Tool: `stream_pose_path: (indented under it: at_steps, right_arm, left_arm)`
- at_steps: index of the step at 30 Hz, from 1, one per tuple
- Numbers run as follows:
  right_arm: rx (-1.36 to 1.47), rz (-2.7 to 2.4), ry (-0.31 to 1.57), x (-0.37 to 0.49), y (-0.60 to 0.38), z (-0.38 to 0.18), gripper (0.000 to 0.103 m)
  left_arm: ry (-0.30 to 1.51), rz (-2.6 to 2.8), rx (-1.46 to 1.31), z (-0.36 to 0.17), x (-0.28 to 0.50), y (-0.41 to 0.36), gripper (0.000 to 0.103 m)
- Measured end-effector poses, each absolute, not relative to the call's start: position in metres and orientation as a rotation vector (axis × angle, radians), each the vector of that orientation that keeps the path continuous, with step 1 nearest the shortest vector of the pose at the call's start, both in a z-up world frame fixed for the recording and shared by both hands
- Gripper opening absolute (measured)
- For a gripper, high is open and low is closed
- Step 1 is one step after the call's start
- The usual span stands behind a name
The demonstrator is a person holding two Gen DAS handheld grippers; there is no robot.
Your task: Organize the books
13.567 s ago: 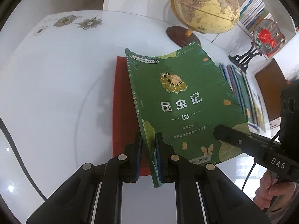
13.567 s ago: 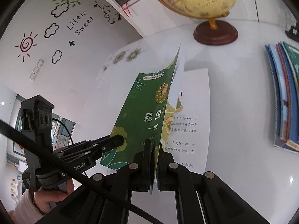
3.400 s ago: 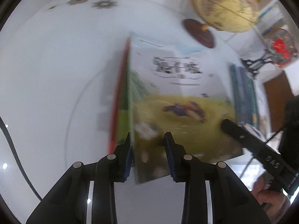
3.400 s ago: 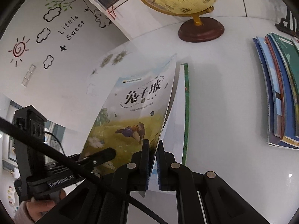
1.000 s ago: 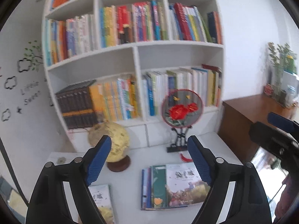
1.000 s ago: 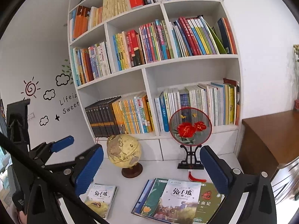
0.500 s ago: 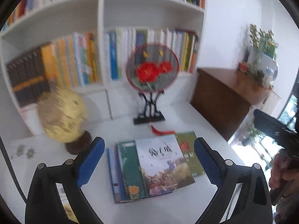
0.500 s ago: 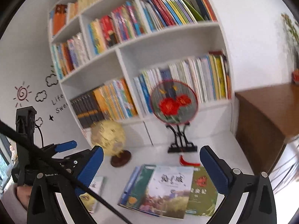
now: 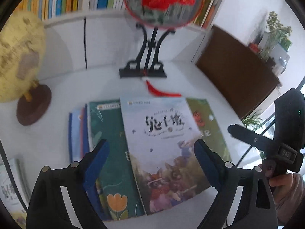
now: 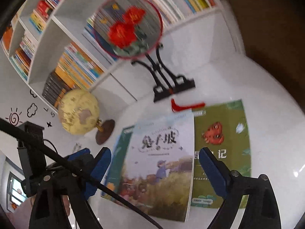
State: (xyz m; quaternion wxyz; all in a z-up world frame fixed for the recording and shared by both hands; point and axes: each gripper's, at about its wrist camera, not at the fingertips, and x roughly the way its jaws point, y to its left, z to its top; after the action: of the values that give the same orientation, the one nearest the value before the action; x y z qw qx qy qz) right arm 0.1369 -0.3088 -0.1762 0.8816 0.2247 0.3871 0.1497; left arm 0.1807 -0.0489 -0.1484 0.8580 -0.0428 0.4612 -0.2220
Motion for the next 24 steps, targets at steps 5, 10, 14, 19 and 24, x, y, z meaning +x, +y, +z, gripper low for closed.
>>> stream_pose_path:
  at_steps: [5, 10, 14, 19, 24]
  right_arm:
    - [0.543, 0.324, 0.905, 0.155, -0.311, -0.218, 0.086]
    - [0.634, 0.319, 0.967, 0.159, -0.313, -0.247, 0.082]
    - [0.724, 0.309, 0.986, 0.159, -0.317, -0.263, 0.082]
    - [0.741, 0.313, 0.960, 0.157, -0.318, -0.266, 0.082]
    - [0.791, 0.360, 0.980, 0.161, -0.317, -0.272, 0.077]
  left_arm:
    - [1.046, -0.484, -0.176, -0.176, 0.192, -0.051, 0.089]
    - [1.071, -0.490, -0.201, -0.189, 0.198, -0.052, 0.089]
    - [1.090, -0.472, -0.243, -0.199, 0.202, -0.048, 0.088]
    - [1.061, -0.485, -0.202, -0.200, 0.200, -0.056, 0.088]
    - [1.045, -0.491, -0.258, -0.202, 0.201, -0.058, 0.088]
